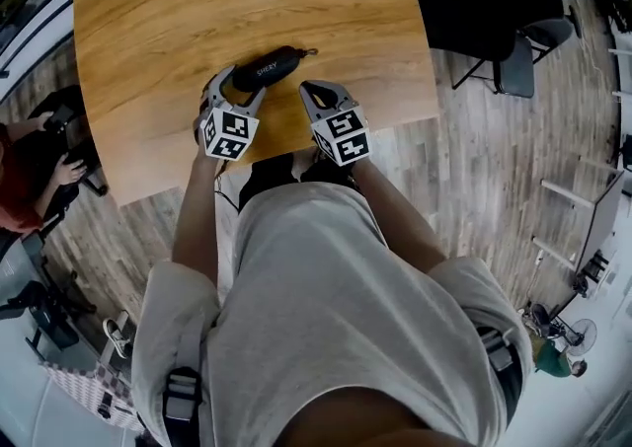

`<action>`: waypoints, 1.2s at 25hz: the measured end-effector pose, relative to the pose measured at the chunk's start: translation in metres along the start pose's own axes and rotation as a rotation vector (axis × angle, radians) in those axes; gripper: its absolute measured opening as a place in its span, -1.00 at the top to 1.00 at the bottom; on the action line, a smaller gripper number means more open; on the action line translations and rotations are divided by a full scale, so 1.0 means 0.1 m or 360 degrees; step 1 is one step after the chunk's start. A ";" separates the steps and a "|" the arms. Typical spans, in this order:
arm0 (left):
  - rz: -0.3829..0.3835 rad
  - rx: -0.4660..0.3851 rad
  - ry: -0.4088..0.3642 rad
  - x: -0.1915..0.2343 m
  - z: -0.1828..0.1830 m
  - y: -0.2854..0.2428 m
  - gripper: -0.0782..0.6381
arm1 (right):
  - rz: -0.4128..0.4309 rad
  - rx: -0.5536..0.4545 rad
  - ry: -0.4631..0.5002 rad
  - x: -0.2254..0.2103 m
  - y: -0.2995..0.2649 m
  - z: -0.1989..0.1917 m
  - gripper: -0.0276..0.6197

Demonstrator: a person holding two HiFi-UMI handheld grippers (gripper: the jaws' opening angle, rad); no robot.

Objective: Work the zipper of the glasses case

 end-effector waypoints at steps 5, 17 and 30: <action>0.0258 -0.0039 0.0311 -0.13 0.13 0.41 -0.03 | 0.0026 -0.0140 0.0092 0.01 0.25 0.15 0.83; 0.0823 -0.0373 0.0733 -0.81 1.19 1.40 0.70 | 0.0034 -0.0621 0.0266 -0.13 1.44 0.84 0.83; 0.1010 -0.0704 0.0638 -1.11 2.14 2.02 0.71 | 0.0040 -0.0907 0.0347 -0.21 2.42 1.19 0.84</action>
Point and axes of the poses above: the fingertips, and each gripper's own axes: y backward along the fingers, x to its left, z out of its top, the point moved 1 cm from there along y, backward along the fingers, and after that the axes turned 1 degree about -z, right-handed, at the moved point
